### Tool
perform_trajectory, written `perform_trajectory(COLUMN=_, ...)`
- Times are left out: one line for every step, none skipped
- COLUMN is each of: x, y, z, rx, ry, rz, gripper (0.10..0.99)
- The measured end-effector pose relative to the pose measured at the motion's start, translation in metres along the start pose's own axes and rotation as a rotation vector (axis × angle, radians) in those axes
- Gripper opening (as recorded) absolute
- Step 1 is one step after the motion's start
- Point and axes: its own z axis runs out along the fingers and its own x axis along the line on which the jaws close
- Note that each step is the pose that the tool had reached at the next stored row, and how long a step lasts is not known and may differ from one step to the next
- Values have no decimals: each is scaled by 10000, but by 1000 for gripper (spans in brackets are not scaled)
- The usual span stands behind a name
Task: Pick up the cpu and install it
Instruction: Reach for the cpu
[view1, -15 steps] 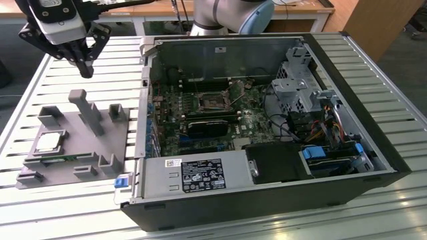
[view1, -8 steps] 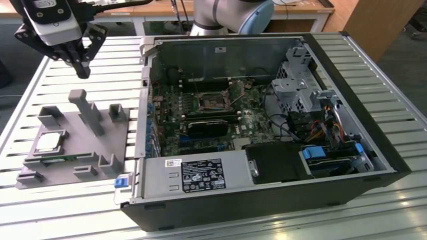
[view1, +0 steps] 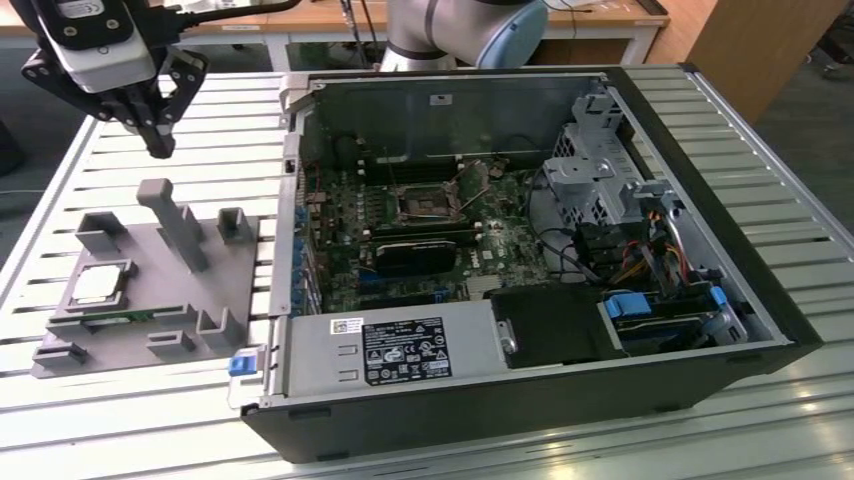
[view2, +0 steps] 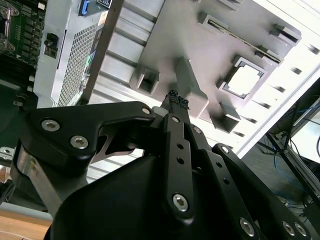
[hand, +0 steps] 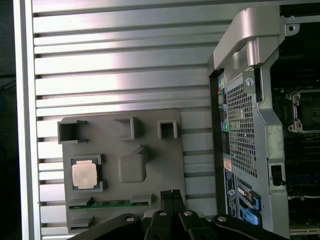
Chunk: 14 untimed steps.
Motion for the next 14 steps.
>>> perform_trajectory(x=6, y=-1, z=1, rx=0, ry=3, rz=0, gripper=106)
perform_trajectory(x=12, y=-1, z=3, rx=0, ry=5, rz=0, gripper=106)
perform_trajectory(x=19, y=-2, z=4, rx=0, ry=8, rz=0, gripper=106)
perform_trajectory(x=24, y=-2, z=5, rx=0, ry=12, rz=1, gripper=106)
perform_trajectory(x=30, y=-2, z=6, rx=1, ry=15, rz=1, gripper=106)
perform_trajectory(x=36, y=-3, z=7, rx=1, ry=18, rz=1, gripper=106)
perform_trajectory(x=41, y=-3, z=8, rx=1, ry=22, rz=1, gripper=106)
perform_trajectory(x=46, y=-4, z=10, rx=2, ry=25, rz=1, gripper=106)
perform_trajectory(x=52, y=-4, z=11, rx=2, ry=29, rz=2, gripper=106)
perform_trajectory(x=57, y=-5, z=12, rx=2, ry=32, rz=1, gripper=106)
perform_trajectory(x=62, y=-5, z=13, rx=2, ry=35, rz=1, gripper=106)
perform_trajectory(x=68, y=-6, z=14, rx=3, ry=38, rz=2, gripper=106)
perform_trajectory(x=74, y=-6, z=15, rx=3, ry=41, rz=2, gripper=106)
perform_trajectory(x=80, y=-7, z=16, rx=4, ry=44, rz=2, gripper=106)
